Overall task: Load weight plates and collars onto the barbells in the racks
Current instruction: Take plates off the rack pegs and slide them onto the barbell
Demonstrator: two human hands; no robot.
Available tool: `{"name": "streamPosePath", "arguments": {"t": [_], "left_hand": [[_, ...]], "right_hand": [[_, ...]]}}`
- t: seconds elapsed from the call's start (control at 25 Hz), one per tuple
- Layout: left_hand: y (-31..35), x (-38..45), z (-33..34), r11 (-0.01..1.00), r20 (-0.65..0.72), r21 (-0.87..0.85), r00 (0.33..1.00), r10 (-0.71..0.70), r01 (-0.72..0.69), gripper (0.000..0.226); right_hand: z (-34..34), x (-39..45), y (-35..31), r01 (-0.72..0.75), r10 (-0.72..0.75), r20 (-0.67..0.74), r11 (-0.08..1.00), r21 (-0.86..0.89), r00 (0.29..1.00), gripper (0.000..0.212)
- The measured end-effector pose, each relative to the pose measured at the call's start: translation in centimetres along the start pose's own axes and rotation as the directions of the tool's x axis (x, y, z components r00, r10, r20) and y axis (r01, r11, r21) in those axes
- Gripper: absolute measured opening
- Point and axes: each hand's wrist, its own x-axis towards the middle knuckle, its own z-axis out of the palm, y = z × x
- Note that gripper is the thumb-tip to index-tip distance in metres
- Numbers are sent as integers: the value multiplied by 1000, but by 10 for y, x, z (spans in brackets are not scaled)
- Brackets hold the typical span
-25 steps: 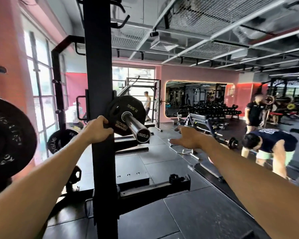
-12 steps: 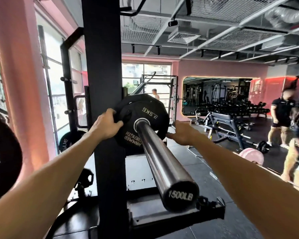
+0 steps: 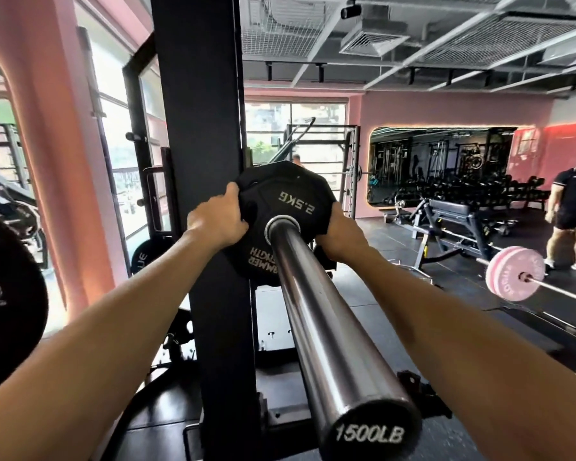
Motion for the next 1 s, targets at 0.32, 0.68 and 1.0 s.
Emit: {"name": "streamPosePath", "arguments": {"t": [0.32, 0.68, 1.0], "left_hand": [[2, -52, -15, 943, 28, -300, 989, -146, 148, 45], [22, -163, -67, 970, -130, -239, 988, -84, 51, 35], [46, -270, -137, 974, -141, -228, 990, -29, -4, 32]], "right_hand": [[-38, -37, -7, 97, -94, 70, 995, -34, 993, 46], [-98, -146, -14, 149, -146, 54, 988, -49, 988, 36], [-162, -262, -27, 191, -192, 56, 981, 15, 980, 37]]}}
